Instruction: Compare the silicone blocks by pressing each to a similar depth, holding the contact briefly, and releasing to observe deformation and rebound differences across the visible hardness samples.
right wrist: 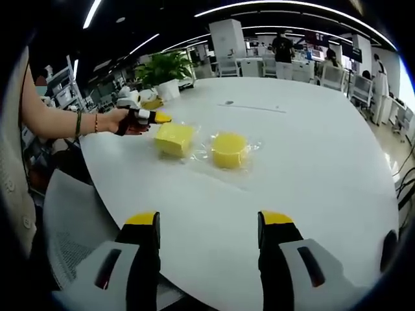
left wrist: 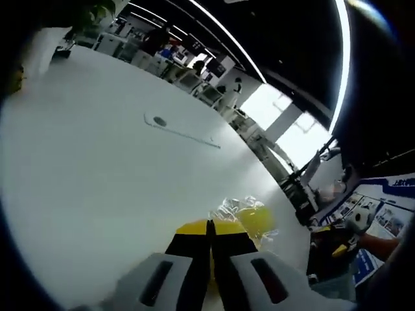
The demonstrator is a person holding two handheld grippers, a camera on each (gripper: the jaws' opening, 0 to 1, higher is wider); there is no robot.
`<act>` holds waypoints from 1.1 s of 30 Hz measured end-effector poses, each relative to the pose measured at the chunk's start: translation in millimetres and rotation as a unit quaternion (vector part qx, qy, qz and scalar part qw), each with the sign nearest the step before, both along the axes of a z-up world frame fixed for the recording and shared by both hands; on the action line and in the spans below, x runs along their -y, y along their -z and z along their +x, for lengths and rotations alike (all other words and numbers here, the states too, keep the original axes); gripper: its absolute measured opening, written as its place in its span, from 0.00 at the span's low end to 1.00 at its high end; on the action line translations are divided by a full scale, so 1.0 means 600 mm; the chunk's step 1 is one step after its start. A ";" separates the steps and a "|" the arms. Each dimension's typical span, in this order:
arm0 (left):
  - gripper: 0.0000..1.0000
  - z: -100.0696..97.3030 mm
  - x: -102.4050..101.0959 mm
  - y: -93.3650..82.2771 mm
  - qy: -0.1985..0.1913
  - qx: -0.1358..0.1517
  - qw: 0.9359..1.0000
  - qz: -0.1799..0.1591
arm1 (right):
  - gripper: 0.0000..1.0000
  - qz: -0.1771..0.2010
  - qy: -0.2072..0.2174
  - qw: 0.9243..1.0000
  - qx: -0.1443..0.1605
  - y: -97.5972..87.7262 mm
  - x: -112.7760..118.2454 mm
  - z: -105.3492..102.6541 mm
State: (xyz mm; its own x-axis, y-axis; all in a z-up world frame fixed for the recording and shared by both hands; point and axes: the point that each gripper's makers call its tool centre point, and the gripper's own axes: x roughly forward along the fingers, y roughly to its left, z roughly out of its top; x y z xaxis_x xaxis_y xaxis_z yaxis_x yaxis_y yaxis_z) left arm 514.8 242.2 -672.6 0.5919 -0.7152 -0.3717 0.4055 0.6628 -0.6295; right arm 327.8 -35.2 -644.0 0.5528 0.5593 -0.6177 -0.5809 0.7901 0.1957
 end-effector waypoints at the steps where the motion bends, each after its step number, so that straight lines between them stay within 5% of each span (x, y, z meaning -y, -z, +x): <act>1: 0.00 -0.002 0.003 -0.008 0.004 0.005 1.000 0.003 | 0.57 0.002 -0.002 1.000 0.006 -0.005 -0.003 0.000; 9: 0.00 -0.029 0.026 -0.054 0.036 0.058 0.996 0.051 | 0.56 0.012 -0.008 1.000 0.025 -0.024 -0.011 -0.009; 15: 0.00 -0.062 0.054 -0.088 0.068 0.121 0.984 0.116 | 0.56 0.018 -0.017 0.999 0.040 -0.042 -0.017 -0.016; 17: 0.00 -0.076 0.068 -0.099 0.084 0.147 0.975 0.144 | 0.56 0.019 -0.020 0.999 0.044 -0.046 -0.019 -0.018; 23: 0.00 -0.101 0.095 -0.120 0.099 0.166 0.966 0.170 | 0.55 0.021 -0.031 0.998 0.058 -0.060 -0.026 -0.023; 24: 0.00 -0.104 0.099 -0.123 0.108 0.178 0.961 0.181 | 0.55 0.022 -0.032 0.997 0.060 -0.062 -0.027 -0.024; 33: 0.00 -0.119 0.121 -0.176 0.115 0.187 0.965 0.145 | 0.55 0.031 -0.046 0.995 0.081 -0.092 -0.036 -0.018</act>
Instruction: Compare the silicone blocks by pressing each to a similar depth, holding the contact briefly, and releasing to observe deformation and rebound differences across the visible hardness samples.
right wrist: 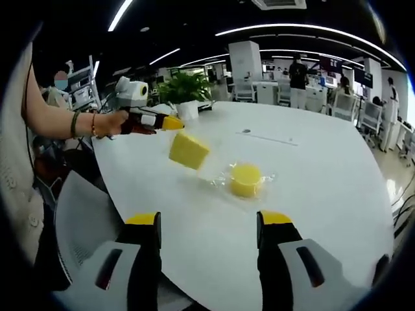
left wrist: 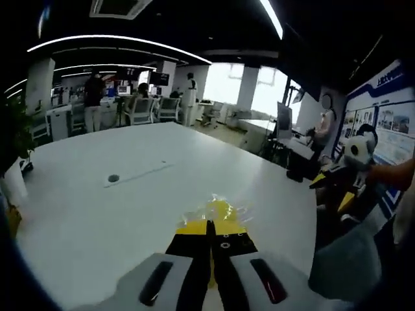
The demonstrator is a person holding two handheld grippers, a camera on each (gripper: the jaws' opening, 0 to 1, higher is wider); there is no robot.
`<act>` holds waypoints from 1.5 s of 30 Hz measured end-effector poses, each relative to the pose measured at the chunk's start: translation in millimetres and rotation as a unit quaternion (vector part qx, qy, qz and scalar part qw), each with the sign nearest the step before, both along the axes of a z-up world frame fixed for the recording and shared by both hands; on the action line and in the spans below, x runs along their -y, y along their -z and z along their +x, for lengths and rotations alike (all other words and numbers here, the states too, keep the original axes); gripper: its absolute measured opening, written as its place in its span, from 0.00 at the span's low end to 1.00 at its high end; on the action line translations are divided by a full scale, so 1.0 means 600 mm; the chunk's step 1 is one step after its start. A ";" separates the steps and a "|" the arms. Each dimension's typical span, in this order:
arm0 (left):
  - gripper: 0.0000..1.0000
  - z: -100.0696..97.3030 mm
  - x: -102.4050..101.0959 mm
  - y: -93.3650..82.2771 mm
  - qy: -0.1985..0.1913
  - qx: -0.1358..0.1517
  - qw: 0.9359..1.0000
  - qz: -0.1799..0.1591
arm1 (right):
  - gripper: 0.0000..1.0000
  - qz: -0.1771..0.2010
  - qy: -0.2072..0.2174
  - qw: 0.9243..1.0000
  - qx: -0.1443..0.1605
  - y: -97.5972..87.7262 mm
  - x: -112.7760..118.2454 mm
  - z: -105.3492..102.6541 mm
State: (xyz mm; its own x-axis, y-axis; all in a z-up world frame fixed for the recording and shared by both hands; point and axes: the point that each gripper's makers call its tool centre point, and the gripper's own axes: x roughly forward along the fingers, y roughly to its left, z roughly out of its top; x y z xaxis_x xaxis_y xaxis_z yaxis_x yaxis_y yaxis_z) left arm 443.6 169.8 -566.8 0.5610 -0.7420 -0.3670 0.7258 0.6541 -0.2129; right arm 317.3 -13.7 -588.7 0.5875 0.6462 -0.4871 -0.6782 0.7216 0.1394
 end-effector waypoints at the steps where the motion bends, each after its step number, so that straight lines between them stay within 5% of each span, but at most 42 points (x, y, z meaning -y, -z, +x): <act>1: 0.00 -0.002 0.002 -0.011 0.006 0.006 1.000 0.000 | 0.55 0.001 -0.002 1.000 0.004 -0.004 -0.001 0.003; 14: 0.00 -0.033 0.035 -0.114 0.069 0.056 0.996 -0.014 | 0.57 -0.018 -0.039 0.998 0.035 -0.048 -0.010 0.032; 22: 0.00 -0.056 0.069 -0.144 0.127 0.075 0.989 -0.008 | 0.60 -0.044 -0.112 0.991 0.059 -0.100 -0.035 0.064; 31: 0.00 -0.064 0.093 -0.152 0.157 0.075 0.985 -0.012 | 0.60 -0.065 -0.201 0.975 0.072 -0.157 -0.090 0.119; 45: 0.00 -0.072 0.109 -0.161 0.184 0.081 0.980 -0.010 | 0.58 -0.118 -0.335 0.934 0.032 -0.117 -0.184 0.151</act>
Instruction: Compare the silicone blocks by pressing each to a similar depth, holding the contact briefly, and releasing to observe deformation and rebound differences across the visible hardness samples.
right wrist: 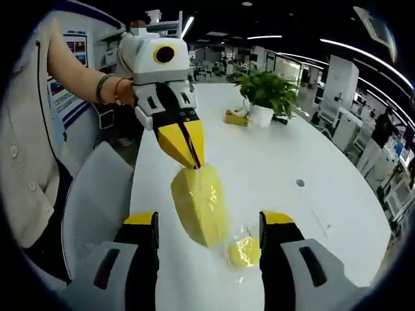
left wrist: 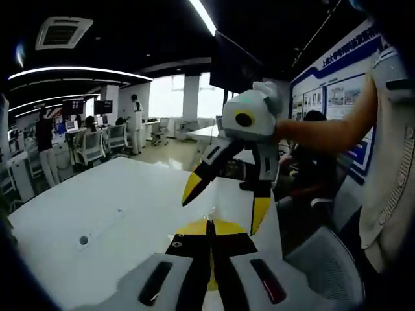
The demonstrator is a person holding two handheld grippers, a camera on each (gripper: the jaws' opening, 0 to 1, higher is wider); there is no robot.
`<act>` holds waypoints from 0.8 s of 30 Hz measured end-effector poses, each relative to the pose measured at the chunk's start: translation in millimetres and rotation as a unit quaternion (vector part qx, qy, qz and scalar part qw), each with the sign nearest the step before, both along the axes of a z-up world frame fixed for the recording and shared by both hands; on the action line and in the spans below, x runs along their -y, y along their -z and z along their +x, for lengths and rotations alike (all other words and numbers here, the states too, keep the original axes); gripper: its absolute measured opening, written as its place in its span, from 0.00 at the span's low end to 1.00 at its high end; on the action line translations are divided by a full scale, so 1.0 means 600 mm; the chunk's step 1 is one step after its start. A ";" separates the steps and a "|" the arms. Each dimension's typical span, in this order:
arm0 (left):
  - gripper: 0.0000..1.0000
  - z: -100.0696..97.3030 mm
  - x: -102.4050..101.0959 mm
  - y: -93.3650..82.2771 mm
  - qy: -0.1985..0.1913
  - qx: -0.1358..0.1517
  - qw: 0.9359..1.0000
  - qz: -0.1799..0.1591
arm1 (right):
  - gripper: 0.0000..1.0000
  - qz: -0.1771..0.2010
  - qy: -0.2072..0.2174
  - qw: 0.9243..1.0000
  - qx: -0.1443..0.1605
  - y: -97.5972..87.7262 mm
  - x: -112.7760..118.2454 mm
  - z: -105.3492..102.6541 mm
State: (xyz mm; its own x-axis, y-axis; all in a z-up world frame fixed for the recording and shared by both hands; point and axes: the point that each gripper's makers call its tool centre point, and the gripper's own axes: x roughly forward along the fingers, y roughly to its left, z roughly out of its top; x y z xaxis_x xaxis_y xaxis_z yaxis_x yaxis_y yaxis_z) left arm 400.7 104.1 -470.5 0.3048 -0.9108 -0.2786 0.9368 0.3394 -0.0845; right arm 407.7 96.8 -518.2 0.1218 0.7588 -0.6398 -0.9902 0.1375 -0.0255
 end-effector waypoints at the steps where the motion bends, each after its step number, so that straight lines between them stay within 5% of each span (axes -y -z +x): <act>1: 0.00 0.000 0.000 -0.001 0.001 0.000 1.000 0.000 | 0.58 -0.004 -0.005 1.000 -0.003 0.003 -0.004 0.000; 10: 0.00 0.001 0.005 -0.017 0.012 0.009 1.000 -0.007 | 0.53 -0.036 -0.058 0.997 -0.021 0.023 -0.047 0.003; 24: 0.00 -0.003 0.004 -0.032 0.020 0.026 0.999 -0.002 | 0.34 -0.075 -0.091 0.991 -0.062 0.044 -0.061 -0.011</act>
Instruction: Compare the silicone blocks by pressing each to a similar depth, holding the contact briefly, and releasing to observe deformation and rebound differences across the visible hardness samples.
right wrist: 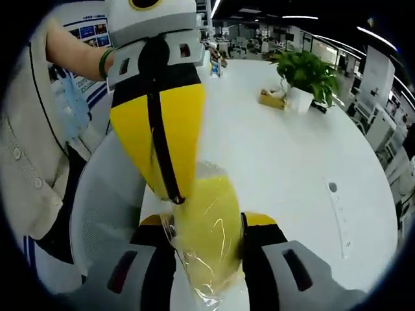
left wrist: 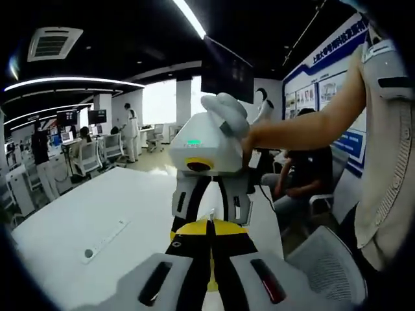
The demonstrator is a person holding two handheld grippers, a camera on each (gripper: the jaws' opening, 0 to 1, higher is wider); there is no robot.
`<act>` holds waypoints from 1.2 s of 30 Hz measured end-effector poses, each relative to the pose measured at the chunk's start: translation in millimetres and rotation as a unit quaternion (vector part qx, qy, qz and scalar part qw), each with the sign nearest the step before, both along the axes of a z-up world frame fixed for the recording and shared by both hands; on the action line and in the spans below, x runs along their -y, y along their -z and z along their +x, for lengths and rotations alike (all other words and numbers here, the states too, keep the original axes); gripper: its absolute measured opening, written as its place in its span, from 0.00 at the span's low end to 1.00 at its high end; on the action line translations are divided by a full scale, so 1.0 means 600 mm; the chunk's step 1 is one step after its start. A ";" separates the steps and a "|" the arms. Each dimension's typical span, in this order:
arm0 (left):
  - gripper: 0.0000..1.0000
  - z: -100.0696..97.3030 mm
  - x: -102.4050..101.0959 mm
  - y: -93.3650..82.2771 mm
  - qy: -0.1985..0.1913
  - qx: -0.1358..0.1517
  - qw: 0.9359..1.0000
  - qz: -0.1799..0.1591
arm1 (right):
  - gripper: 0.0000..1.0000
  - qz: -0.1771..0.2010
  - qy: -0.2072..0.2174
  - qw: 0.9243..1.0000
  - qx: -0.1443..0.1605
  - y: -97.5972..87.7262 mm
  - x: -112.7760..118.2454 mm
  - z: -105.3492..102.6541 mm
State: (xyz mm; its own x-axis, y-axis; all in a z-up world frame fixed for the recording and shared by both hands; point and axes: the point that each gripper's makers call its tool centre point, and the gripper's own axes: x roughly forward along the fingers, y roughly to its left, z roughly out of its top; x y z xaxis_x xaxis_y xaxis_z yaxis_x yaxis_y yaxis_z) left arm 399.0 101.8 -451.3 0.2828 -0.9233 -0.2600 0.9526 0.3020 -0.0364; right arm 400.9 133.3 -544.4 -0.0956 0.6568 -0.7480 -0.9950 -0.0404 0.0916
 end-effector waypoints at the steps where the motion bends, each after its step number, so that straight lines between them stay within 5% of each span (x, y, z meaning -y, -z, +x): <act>1: 0.00 0.001 -0.001 0.000 0.000 0.001 1.000 0.001 | 0.34 -0.003 0.001 1.000 -0.003 0.001 -0.001 -0.001; 20: 0.00 -0.019 0.020 0.004 0.004 0.006 1.000 0.013 | 0.10 -0.041 -0.020 0.999 0.021 0.013 0.003 -0.011; 36: 0.00 -0.022 0.025 0.007 0.011 0.003 1.000 0.015 | 0.04 -0.054 -0.033 0.998 0.019 0.017 0.011 -0.014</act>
State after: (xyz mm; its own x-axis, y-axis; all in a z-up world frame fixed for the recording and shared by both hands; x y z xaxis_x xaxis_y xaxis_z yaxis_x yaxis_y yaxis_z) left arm 385.8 86.5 -455.8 0.2642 -0.9209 -0.2867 0.9592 0.2819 -0.0214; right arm 392.2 126.9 -554.7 -0.1057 0.5662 -0.8175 -0.9934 -0.0978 0.0607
